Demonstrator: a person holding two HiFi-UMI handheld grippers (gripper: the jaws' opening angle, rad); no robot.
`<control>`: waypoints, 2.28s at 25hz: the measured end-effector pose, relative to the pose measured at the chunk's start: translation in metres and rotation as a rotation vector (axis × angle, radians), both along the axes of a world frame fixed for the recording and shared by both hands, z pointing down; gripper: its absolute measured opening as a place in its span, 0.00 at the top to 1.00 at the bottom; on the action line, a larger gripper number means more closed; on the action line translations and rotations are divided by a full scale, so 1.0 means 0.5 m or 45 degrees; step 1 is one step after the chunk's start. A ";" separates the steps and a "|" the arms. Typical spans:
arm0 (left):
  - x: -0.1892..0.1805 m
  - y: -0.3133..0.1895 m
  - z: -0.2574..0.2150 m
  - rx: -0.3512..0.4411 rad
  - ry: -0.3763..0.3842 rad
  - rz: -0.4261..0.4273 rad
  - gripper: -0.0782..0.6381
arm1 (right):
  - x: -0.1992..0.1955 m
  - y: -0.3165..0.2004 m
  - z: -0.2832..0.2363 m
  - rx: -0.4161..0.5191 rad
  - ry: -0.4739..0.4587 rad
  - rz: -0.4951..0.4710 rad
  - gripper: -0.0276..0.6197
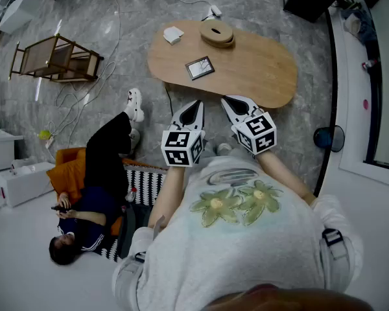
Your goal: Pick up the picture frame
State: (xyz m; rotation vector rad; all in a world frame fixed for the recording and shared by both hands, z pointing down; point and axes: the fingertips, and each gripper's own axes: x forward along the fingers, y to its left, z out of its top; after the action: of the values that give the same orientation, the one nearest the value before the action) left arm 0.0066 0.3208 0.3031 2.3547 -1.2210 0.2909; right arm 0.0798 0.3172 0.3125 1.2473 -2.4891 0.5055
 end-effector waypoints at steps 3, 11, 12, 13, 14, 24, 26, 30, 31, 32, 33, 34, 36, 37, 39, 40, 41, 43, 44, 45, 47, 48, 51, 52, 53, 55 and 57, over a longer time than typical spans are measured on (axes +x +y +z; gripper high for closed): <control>-0.011 -0.011 0.009 -0.004 -0.012 0.004 0.87 | -0.009 -0.012 0.005 -0.006 0.006 0.010 0.95; -0.044 -0.064 0.033 -0.042 -0.004 0.028 0.87 | -0.032 -0.067 0.016 -0.018 -0.029 0.073 0.95; -0.049 -0.072 0.036 -0.047 -0.003 0.031 0.87 | -0.035 -0.074 0.020 -0.024 -0.024 0.080 0.95; -0.055 -0.080 0.039 -0.052 -0.002 0.034 0.87 | -0.039 -0.081 0.024 -0.030 -0.018 0.086 0.95; -0.060 -0.087 0.042 -0.055 -0.002 0.039 0.87 | -0.044 -0.088 0.029 -0.035 -0.013 0.091 0.95; -0.116 -0.164 0.081 -0.064 -0.071 0.094 0.87 | -0.091 -0.159 0.070 -0.079 0.009 0.151 0.95; -0.122 -0.174 0.089 -0.083 -0.053 0.093 0.87 | -0.094 -0.166 0.074 -0.085 0.003 0.167 0.95; -0.119 -0.181 0.109 -0.141 -0.004 0.091 0.87 | -0.088 -0.168 0.088 -0.104 0.011 0.180 0.95; -0.117 -0.183 0.113 -0.151 -0.002 0.090 0.87 | -0.084 -0.170 0.093 -0.113 0.016 0.183 0.95; -0.116 -0.187 0.116 -0.160 -0.002 0.090 0.87 | -0.079 -0.173 0.097 -0.122 0.019 0.188 0.95; -0.115 -0.192 0.119 -0.169 -0.003 0.089 0.87 | -0.074 -0.179 0.101 -0.132 0.021 0.194 0.95; -0.114 -0.199 0.123 -0.180 -0.005 0.088 0.87 | -0.070 -0.187 0.105 -0.141 0.023 0.199 0.95; -0.110 -0.216 0.133 -0.206 -0.006 0.084 0.87 | -0.064 -0.204 0.113 -0.160 0.025 0.199 0.95; -0.107 -0.225 0.140 -0.219 -0.007 0.082 0.87 | -0.061 -0.214 0.119 -0.170 0.025 0.195 0.95; -0.097 -0.248 0.153 -0.247 -0.010 0.077 0.87 | -0.053 -0.235 0.132 -0.191 0.030 0.183 0.95; -0.092 -0.260 0.159 -0.262 -0.009 0.071 0.87 | -0.048 -0.247 0.138 -0.201 0.033 0.178 0.95; -0.086 -0.272 0.162 -0.276 -0.004 0.063 0.87 | -0.041 -0.260 0.142 -0.208 0.035 0.172 0.95; -0.078 -0.296 0.166 -0.297 0.003 0.049 0.87 | -0.029 -0.288 0.147 -0.217 0.030 0.166 0.95; -0.078 -0.309 0.168 -0.304 0.000 0.041 0.87 | -0.024 -0.303 0.148 -0.221 0.027 0.165 0.95; -0.079 -0.322 0.170 -0.309 -0.005 0.032 0.87 | -0.021 -0.317 0.149 -0.224 0.026 0.164 0.95; -0.083 -0.343 0.175 -0.322 -0.011 0.012 0.87 | -0.017 -0.340 0.153 -0.232 0.034 0.155 0.95; -0.085 -0.351 0.178 -0.332 -0.009 0.002 0.87 | -0.016 -0.350 0.156 -0.237 0.040 0.148 0.95; -0.090 -0.371 0.190 -0.363 -0.010 -0.019 0.87 | -0.014 -0.375 0.165 -0.255 0.049 0.132 0.95; -0.090 -0.377 0.192 -0.369 -0.016 -0.021 0.87 | -0.013 -0.382 0.167 -0.262 0.049 0.129 0.95; -0.090 -0.382 0.194 -0.374 -0.022 -0.022 0.87 | -0.013 -0.388 0.170 -0.270 0.050 0.124 0.95; -0.091 -0.395 0.196 -0.381 -0.027 -0.030 0.87 | -0.012 -0.401 0.174 -0.283 0.052 0.113 0.94; -0.091 -0.408 0.199 -0.390 -0.026 -0.042 0.87 | -0.014 -0.415 0.179 -0.296 0.055 0.099 0.94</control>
State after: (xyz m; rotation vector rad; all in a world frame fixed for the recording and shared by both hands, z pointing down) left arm -0.0390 0.1168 0.4027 2.0716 -1.1341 0.4576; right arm 0.0731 0.1099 0.4019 1.2513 -2.2763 0.7551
